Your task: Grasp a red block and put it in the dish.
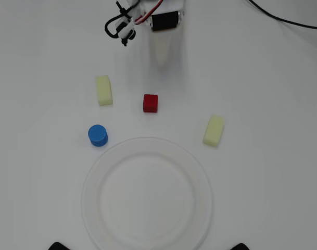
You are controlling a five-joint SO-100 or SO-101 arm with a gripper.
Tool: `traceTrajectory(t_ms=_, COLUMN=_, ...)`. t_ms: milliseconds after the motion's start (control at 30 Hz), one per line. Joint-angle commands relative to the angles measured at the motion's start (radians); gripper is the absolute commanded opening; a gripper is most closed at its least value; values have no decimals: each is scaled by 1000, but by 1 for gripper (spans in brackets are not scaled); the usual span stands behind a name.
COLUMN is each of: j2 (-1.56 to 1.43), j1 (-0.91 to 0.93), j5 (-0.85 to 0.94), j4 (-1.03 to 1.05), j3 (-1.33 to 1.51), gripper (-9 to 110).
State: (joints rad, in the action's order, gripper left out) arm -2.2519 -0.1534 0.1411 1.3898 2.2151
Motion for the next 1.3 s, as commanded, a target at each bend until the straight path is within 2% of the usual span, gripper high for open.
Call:
traceTrajectory(t_ms=0, j2=153, j1=-18, j5=-8, j4=0, j3=-150, gripper=26)
traceTrajectory(t_ms=333, j2=554, j1=-5, j5=-31, j4=-20, j3=-463, gripper=31)
traceTrajectory(t_ms=533, j2=618, j1=29, j5=-54, j4=-75, j3=-440, gripper=30)
traceTrajectory(t_ms=700, j2=630, j1=61, j5=-54, j4=-206, j3=-356, gripper=29)
traceTrajectory(t_ms=1267, j2=672, j1=74, j5=-58, j4=-368, j3=-250, gripper=24)
